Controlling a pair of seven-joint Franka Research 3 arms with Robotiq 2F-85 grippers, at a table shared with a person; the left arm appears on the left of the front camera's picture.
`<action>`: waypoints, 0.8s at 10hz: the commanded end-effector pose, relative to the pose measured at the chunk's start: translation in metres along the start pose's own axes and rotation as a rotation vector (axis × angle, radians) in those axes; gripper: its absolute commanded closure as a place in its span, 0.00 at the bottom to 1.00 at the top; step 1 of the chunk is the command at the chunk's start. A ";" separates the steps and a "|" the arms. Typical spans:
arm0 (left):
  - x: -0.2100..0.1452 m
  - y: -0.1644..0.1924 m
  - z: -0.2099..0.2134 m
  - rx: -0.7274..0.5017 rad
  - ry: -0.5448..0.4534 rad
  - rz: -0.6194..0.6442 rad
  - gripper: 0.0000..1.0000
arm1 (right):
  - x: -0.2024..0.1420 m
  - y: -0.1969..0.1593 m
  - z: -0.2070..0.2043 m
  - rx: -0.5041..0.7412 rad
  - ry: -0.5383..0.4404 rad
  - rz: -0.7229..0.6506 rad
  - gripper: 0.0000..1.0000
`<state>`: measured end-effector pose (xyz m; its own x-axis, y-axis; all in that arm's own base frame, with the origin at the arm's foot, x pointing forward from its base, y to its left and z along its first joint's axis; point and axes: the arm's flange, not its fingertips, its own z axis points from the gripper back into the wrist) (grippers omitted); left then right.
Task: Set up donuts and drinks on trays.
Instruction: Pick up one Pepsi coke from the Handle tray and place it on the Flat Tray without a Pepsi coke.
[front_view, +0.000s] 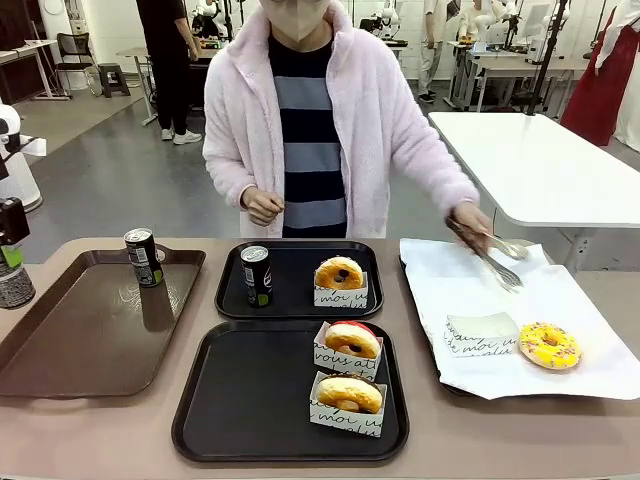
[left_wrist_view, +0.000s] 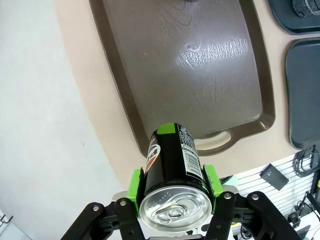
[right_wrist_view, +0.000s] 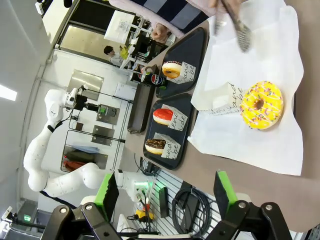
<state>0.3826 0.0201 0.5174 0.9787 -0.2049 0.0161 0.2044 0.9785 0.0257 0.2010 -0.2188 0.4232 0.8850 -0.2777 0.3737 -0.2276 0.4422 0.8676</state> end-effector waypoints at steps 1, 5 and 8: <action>0.003 -0.004 0.002 0.013 -0.008 -0.005 1.00 | 0.001 -0.001 0.000 0.017 -0.008 0.012 0.00; -0.009 -0.035 0.004 -0.094 -0.078 -0.151 0.42 | 0.001 -0.001 0.000 0.017 -0.008 0.012 0.00; -0.040 -0.144 -0.003 -0.122 -0.076 -0.408 0.42 | 0.001 -0.001 0.000 0.017 -0.008 0.012 0.00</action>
<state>0.3260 -0.0921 0.5170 0.8561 -0.5078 0.0965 0.5148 0.8542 -0.0726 0.2010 -0.2187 0.4233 0.8851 -0.2775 0.3736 -0.2274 0.4424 0.8675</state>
